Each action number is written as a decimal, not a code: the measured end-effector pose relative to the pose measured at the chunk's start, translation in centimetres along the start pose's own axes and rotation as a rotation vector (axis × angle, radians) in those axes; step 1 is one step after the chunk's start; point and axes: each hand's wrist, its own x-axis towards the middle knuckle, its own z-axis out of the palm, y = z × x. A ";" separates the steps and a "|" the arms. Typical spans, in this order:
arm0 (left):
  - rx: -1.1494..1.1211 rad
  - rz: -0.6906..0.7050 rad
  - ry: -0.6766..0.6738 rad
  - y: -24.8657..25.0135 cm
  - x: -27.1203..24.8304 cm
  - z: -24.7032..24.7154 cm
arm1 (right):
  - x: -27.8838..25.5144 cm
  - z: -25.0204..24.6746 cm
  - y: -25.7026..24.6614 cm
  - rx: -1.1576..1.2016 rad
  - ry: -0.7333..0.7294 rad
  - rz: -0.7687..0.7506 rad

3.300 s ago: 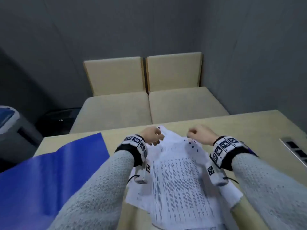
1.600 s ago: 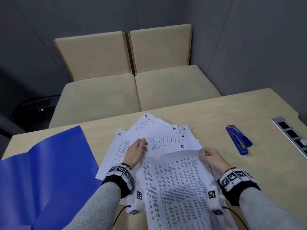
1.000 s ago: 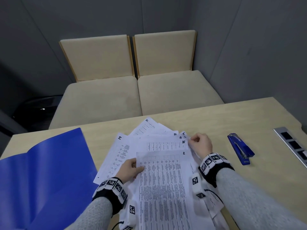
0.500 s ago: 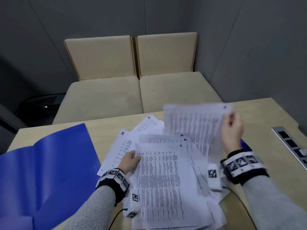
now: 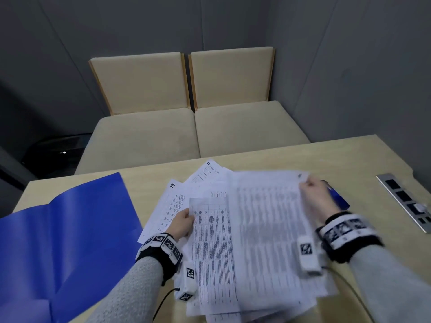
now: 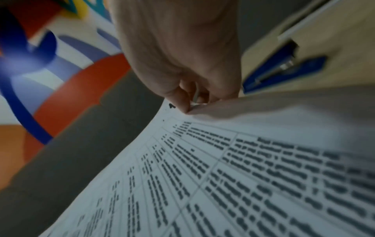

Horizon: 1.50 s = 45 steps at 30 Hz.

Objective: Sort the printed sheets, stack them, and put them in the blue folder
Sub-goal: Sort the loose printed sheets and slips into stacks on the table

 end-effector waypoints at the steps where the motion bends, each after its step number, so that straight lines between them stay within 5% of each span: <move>1: -0.031 -0.006 -0.004 0.1 -0.1 0.1 | -0.1 2.0 3.0 -0.026 -0.067 0.053; 4: -0.123 -0.032 0.005 0.0 -0.1 0.3 | -1.4 6.1 8.1 -0.063 -0.128 0.153; 8: -0.279 -0.126 -0.002 0.7 -0.3 0.3 | -4.5 7.9 5.9 -0.067 -0.117 0.182; 15: -0.105 0.040 -0.019 0.7 -0.6 0.2 | -3.8 8.5 4.5 -0.118 -0.292 0.053; 27: -0.128 0.083 -0.123 0.2 -0.4 -0.7 | -4.2 7.9 4.1 -0.011 -0.348 0.113; 38: -0.139 0.031 -0.352 0.9 -0.8 -0.3 | -4.7 5.3 3.8 -0.074 -0.398 -0.117; 43: -0.112 -0.114 -0.240 2.5 0.5 0.6 | -5.1 3.2 5.3 -0.268 -0.381 -0.280; 45: 0.032 -0.018 -0.111 2.8 1.0 1.3 | -5.6 2.9 5.8 -0.277 -0.374 -0.289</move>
